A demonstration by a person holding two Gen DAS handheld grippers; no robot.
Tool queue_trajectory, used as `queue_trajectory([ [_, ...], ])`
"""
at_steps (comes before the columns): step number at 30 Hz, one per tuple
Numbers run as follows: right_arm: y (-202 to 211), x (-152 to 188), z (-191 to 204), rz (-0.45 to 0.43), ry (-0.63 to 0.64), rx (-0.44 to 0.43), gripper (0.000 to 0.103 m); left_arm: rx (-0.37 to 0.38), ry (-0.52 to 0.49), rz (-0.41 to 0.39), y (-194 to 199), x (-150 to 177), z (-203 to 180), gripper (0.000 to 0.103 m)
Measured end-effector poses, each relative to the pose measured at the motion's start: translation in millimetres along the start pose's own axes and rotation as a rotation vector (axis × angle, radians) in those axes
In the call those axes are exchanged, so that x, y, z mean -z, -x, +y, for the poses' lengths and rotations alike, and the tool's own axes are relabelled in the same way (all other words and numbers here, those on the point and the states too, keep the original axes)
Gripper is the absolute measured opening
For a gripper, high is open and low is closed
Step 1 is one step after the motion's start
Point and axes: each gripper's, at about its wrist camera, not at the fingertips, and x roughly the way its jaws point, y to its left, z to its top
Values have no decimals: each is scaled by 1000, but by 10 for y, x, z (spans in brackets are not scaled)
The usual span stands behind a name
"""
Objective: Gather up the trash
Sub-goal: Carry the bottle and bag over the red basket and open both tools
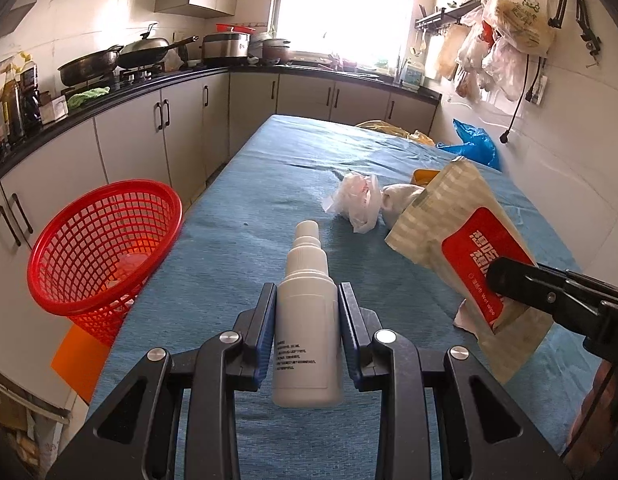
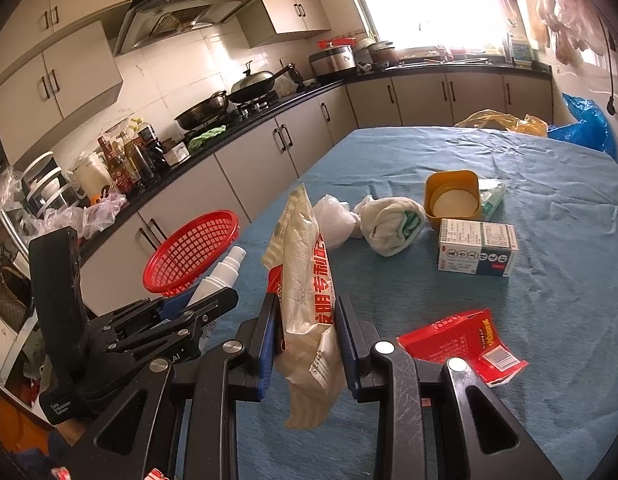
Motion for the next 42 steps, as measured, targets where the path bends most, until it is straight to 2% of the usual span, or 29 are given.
queue_trajectory([
  [19, -188, -102, 272, 26, 58, -7, 31, -29, 60, -24, 85, -23, 268, 29],
  [25, -320, -211, 416, 59, 77, -25, 31, -50, 87, -39, 153, -85, 457, 29],
  [29, -460, -358, 576, 98, 88, -54, 31, -71, 128, -54, 245, -167, 707, 29],
  [36, -786, -667, 969, 132, 119, -105, 31, -159, 211, -90, 388, -334, 1303, 29],
  [42, -1243, -885, 1312, 173, 133, -136, 31, -196, 256, -55, 221, -443, 1704, 29],
])
